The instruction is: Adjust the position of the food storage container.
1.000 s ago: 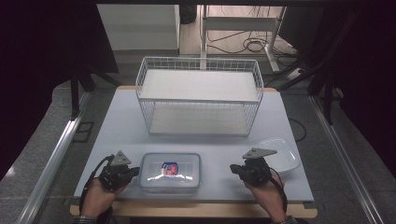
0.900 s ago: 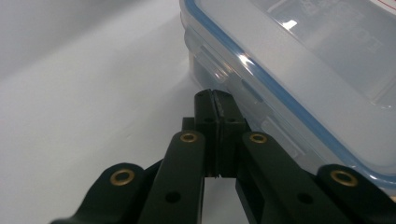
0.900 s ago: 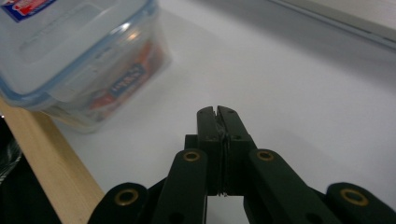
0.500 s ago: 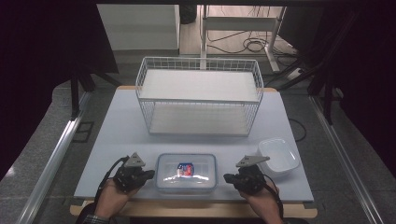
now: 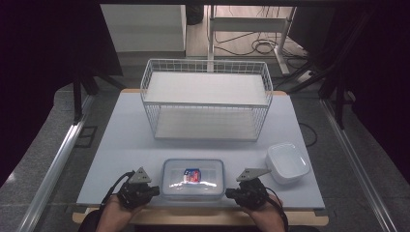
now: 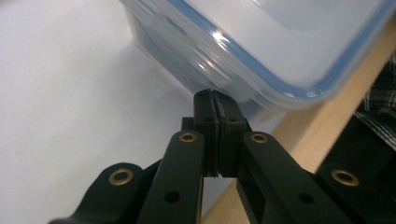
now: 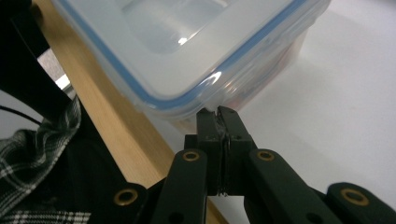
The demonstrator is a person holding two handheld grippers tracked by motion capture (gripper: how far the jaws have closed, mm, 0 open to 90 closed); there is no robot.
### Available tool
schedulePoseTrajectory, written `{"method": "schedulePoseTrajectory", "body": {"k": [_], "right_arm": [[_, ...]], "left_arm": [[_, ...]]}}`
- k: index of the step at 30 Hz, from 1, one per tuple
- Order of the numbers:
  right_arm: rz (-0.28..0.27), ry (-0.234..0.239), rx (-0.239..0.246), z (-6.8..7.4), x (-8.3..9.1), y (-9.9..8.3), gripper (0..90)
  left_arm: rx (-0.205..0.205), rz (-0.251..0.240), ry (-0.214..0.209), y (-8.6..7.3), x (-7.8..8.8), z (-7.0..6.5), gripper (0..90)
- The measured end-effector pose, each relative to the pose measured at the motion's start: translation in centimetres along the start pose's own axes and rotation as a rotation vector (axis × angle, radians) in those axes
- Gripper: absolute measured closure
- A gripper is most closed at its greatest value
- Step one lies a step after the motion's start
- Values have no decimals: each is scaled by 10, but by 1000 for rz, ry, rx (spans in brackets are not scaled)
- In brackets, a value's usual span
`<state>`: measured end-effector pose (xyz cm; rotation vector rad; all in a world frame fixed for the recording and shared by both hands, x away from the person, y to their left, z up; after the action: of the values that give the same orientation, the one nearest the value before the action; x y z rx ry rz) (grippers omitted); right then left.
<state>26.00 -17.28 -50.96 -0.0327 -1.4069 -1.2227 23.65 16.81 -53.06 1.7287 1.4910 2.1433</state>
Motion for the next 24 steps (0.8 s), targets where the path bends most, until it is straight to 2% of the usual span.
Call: {"method": "schedulePoseTrajectory", "body": {"k": [5,10,17,20,21,22,24], "right_arm": [[-3,-32,-1,-6,1,1,880],[-21,-71,-26,-22,5,3,885],[-31,-94,-35,-32,6,5,887],[-29,-94,-34,-32,6,6,887],[-27,-88,-34,-33,6,6,884],[-26,-82,-28,-33,8,5,857],[-26,-85,-27,-33,10,5,844]], "left_arm": [[-8,7,7,10,-9,2,897],[-15,5,3,26,-22,6,895],[-21,4,14,36,-31,12,895],[-18,-8,16,34,-30,13,841],[-18,-13,26,34,-28,13,841],[-27,-21,61,31,-23,13,750],[-29,-28,74,29,-20,14,715]]}}
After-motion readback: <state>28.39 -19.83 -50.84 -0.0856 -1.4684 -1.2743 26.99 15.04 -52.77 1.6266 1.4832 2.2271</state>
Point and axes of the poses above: each handheld gripper's, and its own axes: x roughly backward along the jaws, y roughly out of its top, z roughly to its left, the point moved 2 cm from there along -x, roughly forward along the jaws, and after that the axes turned 7 degrees about -x, right-handed, at the moved point
